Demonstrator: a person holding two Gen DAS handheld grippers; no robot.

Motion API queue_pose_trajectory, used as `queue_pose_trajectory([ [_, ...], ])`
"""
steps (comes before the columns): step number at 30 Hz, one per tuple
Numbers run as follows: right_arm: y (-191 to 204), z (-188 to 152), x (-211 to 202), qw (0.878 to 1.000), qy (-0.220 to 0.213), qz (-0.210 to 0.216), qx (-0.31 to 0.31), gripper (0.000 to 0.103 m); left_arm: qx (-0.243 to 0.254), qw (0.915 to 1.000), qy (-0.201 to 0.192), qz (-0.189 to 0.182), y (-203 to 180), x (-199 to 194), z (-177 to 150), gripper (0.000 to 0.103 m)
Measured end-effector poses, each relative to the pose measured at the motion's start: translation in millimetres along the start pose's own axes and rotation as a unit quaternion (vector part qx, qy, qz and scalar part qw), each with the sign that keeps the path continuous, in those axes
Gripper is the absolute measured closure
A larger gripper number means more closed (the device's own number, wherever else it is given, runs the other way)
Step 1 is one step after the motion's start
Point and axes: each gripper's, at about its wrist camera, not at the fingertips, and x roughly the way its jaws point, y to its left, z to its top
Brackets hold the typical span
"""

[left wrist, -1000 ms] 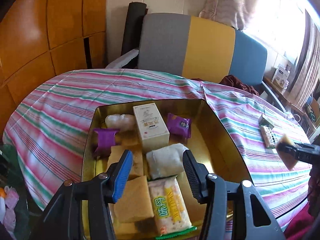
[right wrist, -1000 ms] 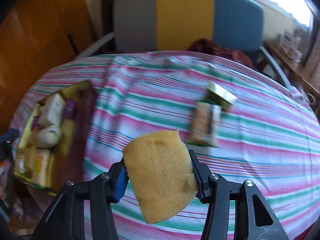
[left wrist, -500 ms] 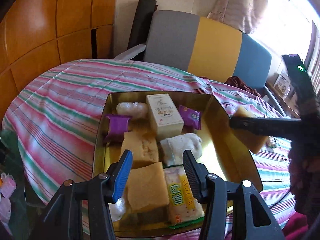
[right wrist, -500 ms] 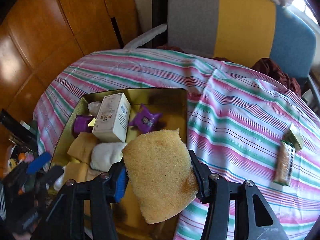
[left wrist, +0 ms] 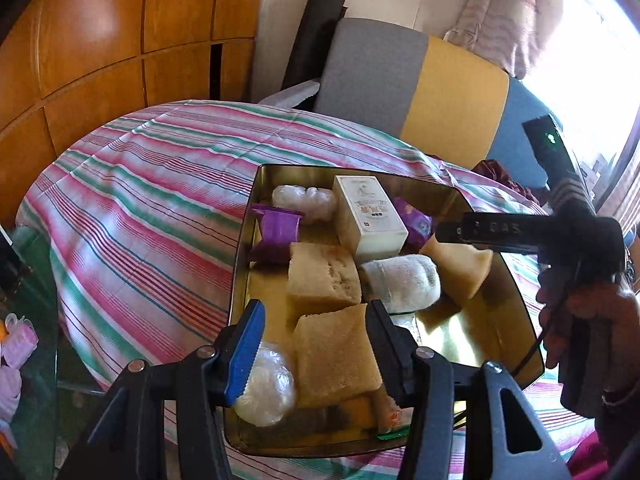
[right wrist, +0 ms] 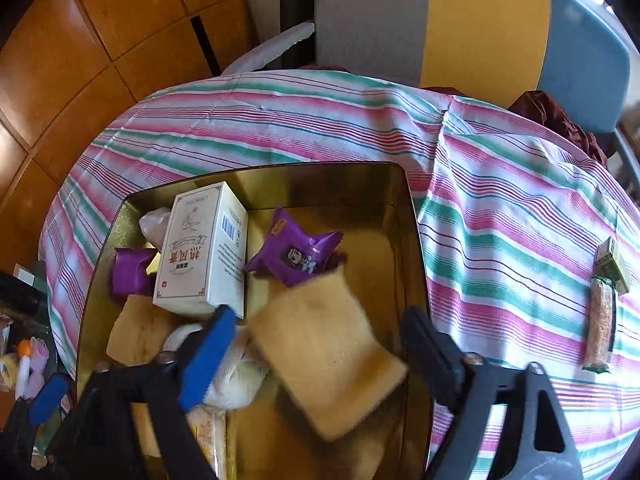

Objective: Organize objects
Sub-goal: 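Carry the yellow sponge into the tray and release it with the right gripper, then move both tools back toward the cracker bar and the small green box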

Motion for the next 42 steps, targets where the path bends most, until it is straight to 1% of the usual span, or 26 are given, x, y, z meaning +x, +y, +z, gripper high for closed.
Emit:
queue_pose_trajectory([
  [2,0.7,-2.5,-1.9,1.000,-0.001,0.008,0.000,0.003,-0.002,1.0000,-0.003,0.002,0.4,-1.9,0.8,0.050],
  [4,4.0,-5.9,-6.2,1.000,-0.007,0.011,-0.009,0.001,-0.003,0.9999,-0.010,0.005,0.9,-6.7,1.4,0.050],
  [8,7.9,-13.7,-20.3,0.999,-0.028,0.012,-0.015,0.001,0.004,0.9997,-0.023,0.011,-0.5,-14.2,2.0,0.050],
  [14,2.7,-25.5,-45.3,0.998,-0.061,0.014,-0.004,0.001,0.008,0.9996,-0.026,0.006,-2.9,-19.3,1.2,0.050],
  [21,-18.4,-43.8,-77.3,0.995,-0.101,0.001,0.011,0.001,0.018,0.9995,-0.025,-0.001,-11.6,-23.1,-1.0,0.050],
  [27,-48.8,-59.3,-98.5,0.992,-0.121,-0.019,0.028,0.001,0.035,0.9990,-0.025,-0.009,-25.8,-25.2,-1.6,0.050],
  [33,-95.0,-74.2,-114.6,0.989,-0.129,-0.039,0.062,0.001,0.057,0.9980,-0.023,-0.014,-44.2,-25.6,-0.4,0.050],
  [39,-148.7,-85.2,-131.7,0.983,-0.137,-0.080,0.095,0.001,0.086,0.9959,-0.018,-0.024,-70.0,-22.6,4.6,0.050],
  [42,-180.6,-90.7,-143.2,0.977,-0.144,-0.105,0.115,0.001,0.100,0.9942,-0.013,-0.037,-85.8,-19.1,7.9,0.050],
])
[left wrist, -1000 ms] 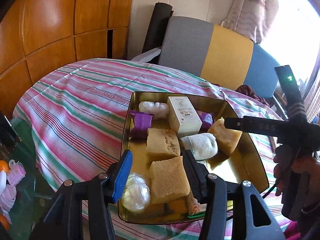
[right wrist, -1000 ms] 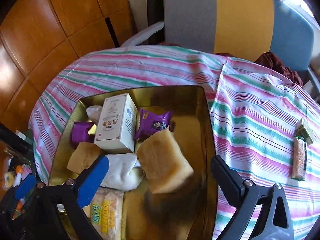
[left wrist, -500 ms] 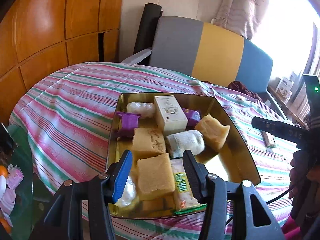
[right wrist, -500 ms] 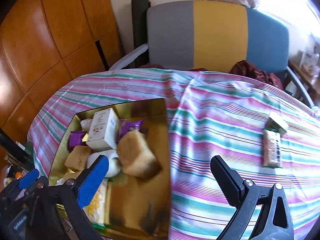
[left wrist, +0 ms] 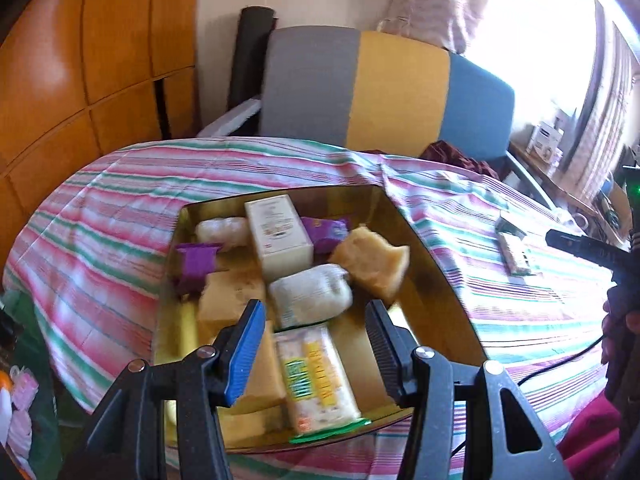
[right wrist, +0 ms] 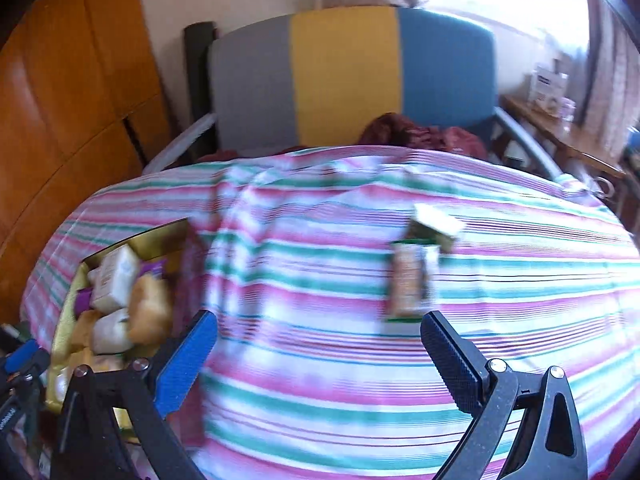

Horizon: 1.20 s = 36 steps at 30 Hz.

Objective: Organize objects
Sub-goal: 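Move both tools back toward the cracker bar and the small green box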

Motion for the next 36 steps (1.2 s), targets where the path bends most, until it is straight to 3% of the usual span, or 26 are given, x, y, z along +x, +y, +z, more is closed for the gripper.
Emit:
queue_pose_trajectory([
  [9,-97.2,9.3,-8.3,0.996,-0.016,-0.075,0.048,0.001,0.059,0.9981,0.002,-0.017,-51.8,14.6,18.8,0.050],
  [16,-159.2,-0.2,-3.7,0.989,-0.021,-0.107,0.099,0.001,0.104,0.9937,0.015,-0.041,-99.9,34.7,32.2,0.050],
  [25,-204.2,-13.6,0.7,0.975,-0.019,-0.090,0.201,0.001,0.131,0.9848,0.055,-0.100,-175.3,77.8,46.7,0.050],
  [32,-209.7,-14.7,-2.3,0.972,-0.018,-0.076,0.221,0.001,0.146,0.9702,0.096,-0.167,-248.2,125.1,55.0,0.050],
  [36,-209.1,-14.2,-2.2,0.972,-0.017,-0.068,0.224,0.001,0.155,0.9618,0.126,-0.187,-287.1,158.9,57.7,0.050],
])
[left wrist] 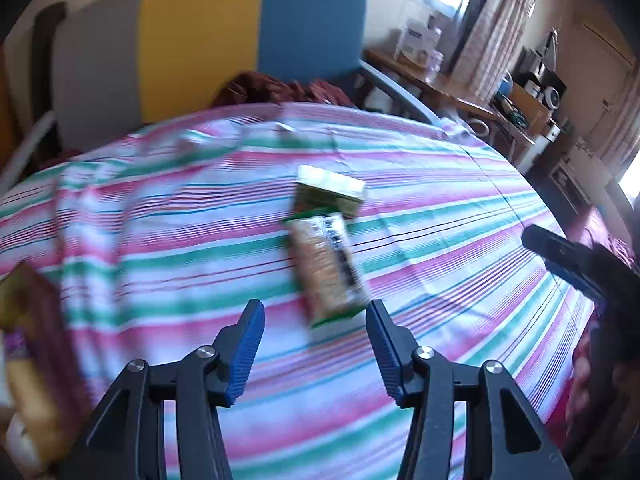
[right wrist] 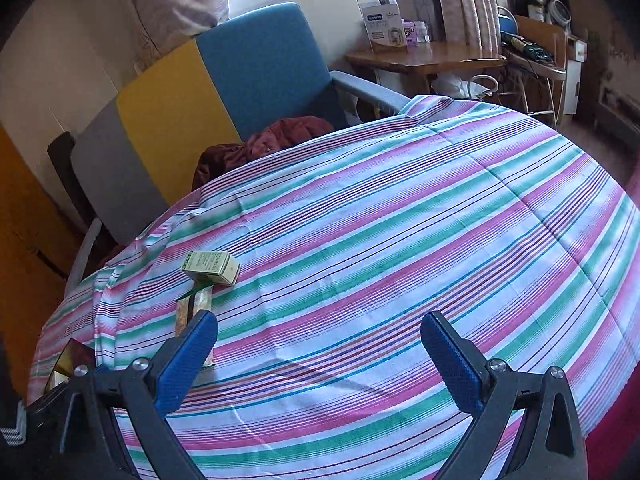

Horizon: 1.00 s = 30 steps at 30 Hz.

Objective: Organize objects
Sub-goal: 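Move both tools back toward the cracker bar and the small green box, then grasp the cracker bar with the left gripper while the right gripper grasps the small green box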

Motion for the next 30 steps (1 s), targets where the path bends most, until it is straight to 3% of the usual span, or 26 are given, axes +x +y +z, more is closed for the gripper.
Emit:
queue_pose_trajectory([
  [10,-2.6,0.1,6.7,1.000,0.020,0.011,0.009,0.001,-0.019,0.9978,0.060,0.023,-4.4,83.5,28.9,0.049],
  [11,-1.4,-0.2,7.5,1.000,0.021,0.011,0.006,0.001,-0.009,0.9983,0.051,0.026,-6.1,85.5,28.7,0.049],
  [12,-0.2,-0.5,8.0,1.000,0.022,0.011,0.002,0.001,0.002,0.9987,0.043,0.028,-8.1,85.0,27.8,0.049],
  [14,2.3,-1.1,8.9,1.000,0.024,0.012,-0.006,0.001,0.012,0.9990,0.033,0.027,-8.9,81.4,21.7,0.062],
  [24,26.3,-14.8,27.1,0.994,0.079,0.027,-0.065,0.001,0.010,0.9995,0.001,0.029,11.2,18.4,-60.0,0.062],
  [27,49.5,-16.0,34.2,0.987,0.101,0.043,-0.117,0.001,0.017,0.9993,-0.006,0.032,16.8,1.4,-83.7,0.062],
  [30,80.0,-8.6,44.8,0.974,0.094,0.055,-0.200,0.001,0.018,0.9993,-0.013,0.029,22.2,-8.9,-98.4,0.062],
])
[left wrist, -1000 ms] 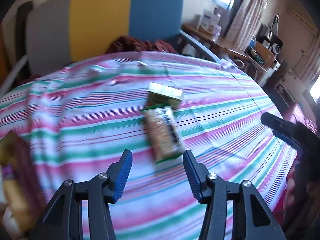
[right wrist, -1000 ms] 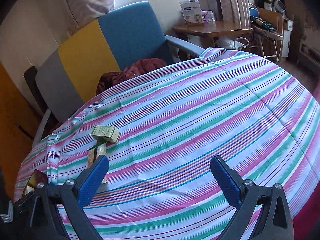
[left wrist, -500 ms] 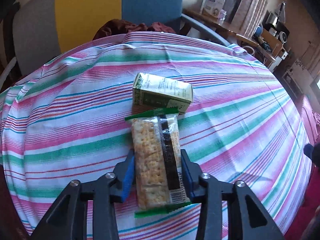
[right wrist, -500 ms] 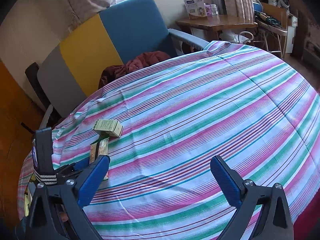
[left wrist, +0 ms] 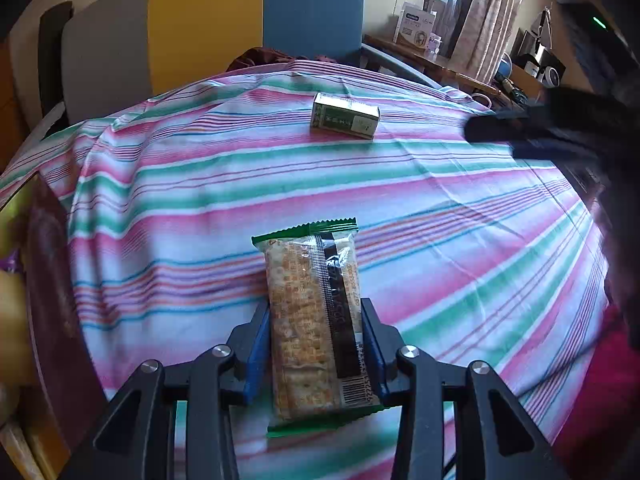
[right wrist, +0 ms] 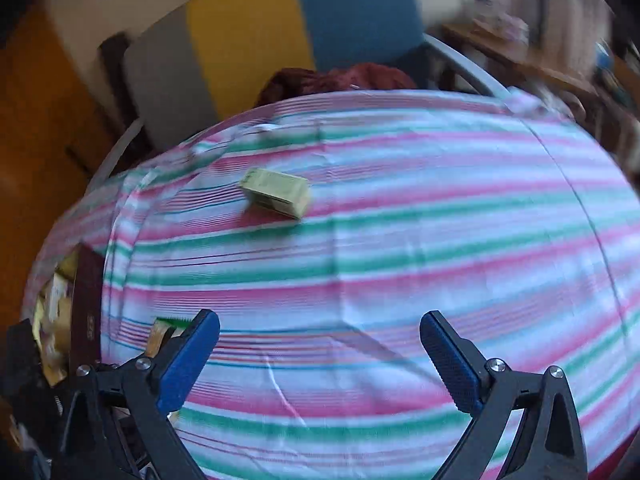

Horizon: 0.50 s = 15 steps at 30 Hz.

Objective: Organize objects
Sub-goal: 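Grasp the cracker bar with the left gripper while the right gripper grasps the small green box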

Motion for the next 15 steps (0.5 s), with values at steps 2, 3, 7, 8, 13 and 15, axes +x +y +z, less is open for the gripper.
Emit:
queue_pose_trajectory([
  [2,9.6,18.0,14.2,0.999,0.001,-0.002,-0.042,0.002,-0.003,0.9999,-0.008,-0.006,2.9,-3.4,-6.3,0.062],
  [3,13.3,26.9,22.2,0.998,0.002,-0.004,-0.058,0.002,-0.004,0.9999,-0.011,-0.009,4.3,-4.8,-8.8,0.062],
  [7,31.8,60.2,62.5,0.991,0.025,-0.027,-0.127,0.002,-0.011,0.9995,-0.019,-0.023,8.6,-2.7,-9.4,0.062],
  [8,35.6,66.5,70.3,0.989,0.027,-0.033,-0.141,0.002,-0.011,0.9994,-0.021,-0.024,8.4,-2.6,-9.6,0.062],
  [13,46.8,90.9,107.3,0.983,0.044,-0.049,-0.174,0.002,-0.005,0.9992,-0.031,-0.025,8.1,-1.7,-11.4,0.062],
  [15,50.2,95.3,119.5,0.979,0.051,-0.060,-0.186,0.005,-0.004,0.9992,-0.033,-0.024,6.9,-1.7,-12.0,0.062],
])
